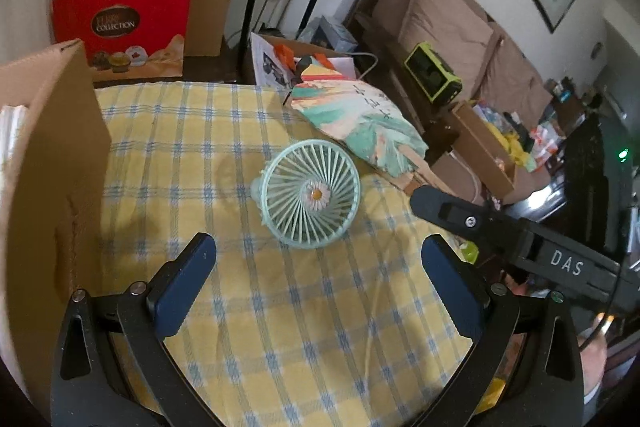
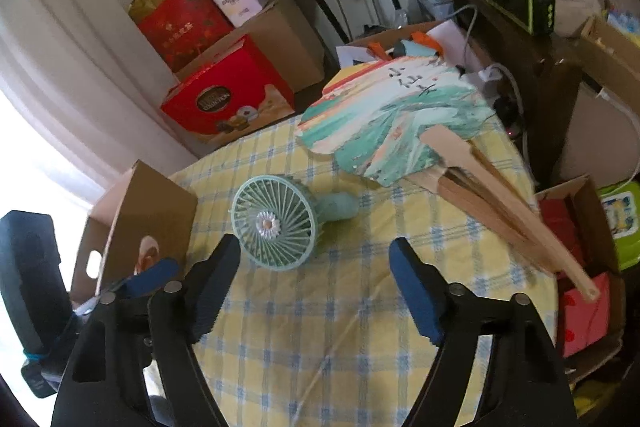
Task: Organize objects
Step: 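Move both tools to the mint-green mini fan and close them on it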
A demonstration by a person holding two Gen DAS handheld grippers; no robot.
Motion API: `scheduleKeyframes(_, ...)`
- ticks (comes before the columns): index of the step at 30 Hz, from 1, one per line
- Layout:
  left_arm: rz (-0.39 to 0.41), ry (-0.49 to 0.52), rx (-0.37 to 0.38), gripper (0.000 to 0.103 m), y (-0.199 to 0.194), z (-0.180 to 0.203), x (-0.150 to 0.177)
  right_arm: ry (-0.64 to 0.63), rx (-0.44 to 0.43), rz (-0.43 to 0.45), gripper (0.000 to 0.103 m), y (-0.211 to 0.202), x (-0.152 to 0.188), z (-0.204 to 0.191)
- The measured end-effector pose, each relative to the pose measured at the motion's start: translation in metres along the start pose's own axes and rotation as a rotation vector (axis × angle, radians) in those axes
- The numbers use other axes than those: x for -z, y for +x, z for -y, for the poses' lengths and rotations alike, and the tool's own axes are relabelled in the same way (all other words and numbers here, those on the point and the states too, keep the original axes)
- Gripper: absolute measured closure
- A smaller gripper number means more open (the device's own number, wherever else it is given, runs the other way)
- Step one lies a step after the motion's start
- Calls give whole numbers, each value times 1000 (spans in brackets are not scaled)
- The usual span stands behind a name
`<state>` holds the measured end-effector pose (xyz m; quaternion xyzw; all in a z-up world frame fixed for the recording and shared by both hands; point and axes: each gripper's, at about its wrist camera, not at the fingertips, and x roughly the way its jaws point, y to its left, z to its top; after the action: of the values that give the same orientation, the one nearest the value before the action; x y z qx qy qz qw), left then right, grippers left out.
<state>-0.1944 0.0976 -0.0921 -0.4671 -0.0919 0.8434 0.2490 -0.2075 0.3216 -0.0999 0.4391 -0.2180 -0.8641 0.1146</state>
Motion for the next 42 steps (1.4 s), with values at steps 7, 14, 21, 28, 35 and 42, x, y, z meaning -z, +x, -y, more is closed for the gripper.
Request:
scheduleKeyframes(7, 5, 8, 14, 0, 25, -8, -9, 131, -125, -51, 43, 32, -10, 20)
scheduleKeyframes(14, 9, 22, 34, 4, 44, -11, -15, 162, -152, -69, 57, 50, -15, 23)
scheduleKeyframes(21, 6, -6, 68, 10, 59, -17, -16, 181, -173, -86, 64, 60, -19, 31)
scheduleKeyframes(28, -16, 27, 61, 20, 70, -12, -15, 205, -229, -70, 65, 60, -29, 33)
scheduleKeyframes(35, -31, 23, 71, 20, 76, -14, -14, 87, -207, -107, 58, 73, -39, 13)
scheduleKeyframes(42, -54, 46, 44, 19, 83, -9, -10, -35, -129, -130, 48, 77, -35, -5)
